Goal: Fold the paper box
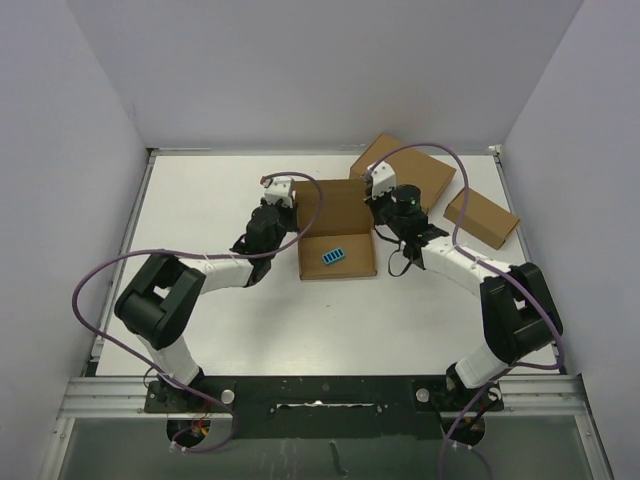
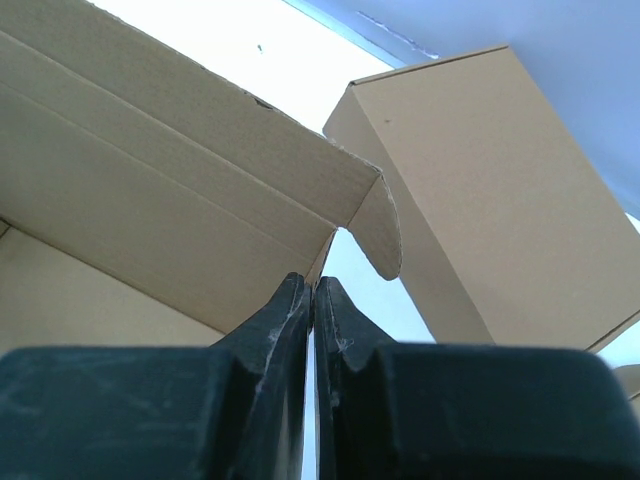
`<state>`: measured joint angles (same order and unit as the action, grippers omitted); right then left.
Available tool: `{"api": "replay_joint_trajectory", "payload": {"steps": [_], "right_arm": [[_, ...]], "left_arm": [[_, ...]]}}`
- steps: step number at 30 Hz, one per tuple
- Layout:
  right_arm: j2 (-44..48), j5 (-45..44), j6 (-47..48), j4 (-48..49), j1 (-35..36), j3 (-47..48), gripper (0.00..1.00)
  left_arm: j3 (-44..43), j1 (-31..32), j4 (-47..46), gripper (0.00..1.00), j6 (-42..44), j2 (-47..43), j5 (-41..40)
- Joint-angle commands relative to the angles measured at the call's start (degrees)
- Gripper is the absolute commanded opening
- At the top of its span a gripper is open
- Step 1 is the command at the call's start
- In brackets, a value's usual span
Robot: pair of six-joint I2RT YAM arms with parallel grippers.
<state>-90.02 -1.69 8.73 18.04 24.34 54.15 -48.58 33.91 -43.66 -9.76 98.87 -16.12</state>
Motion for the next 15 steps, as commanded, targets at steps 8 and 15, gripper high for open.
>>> {"api": "replay_joint_trajectory", "payload": {"steps": [8,15], "right_arm": [[2.1,6.6,-3.6,9.0,2.1,-4.4,0.00],[3.1,8.1,-6.1,9.3,2.1,-6.4,0.01]], "left_arm": [[3.4,2.2,-13.3,0.00,0.8,0.7,6.9],[6.4,3.0,-15.6,0.00,2.0,0.3,6.9]]}}
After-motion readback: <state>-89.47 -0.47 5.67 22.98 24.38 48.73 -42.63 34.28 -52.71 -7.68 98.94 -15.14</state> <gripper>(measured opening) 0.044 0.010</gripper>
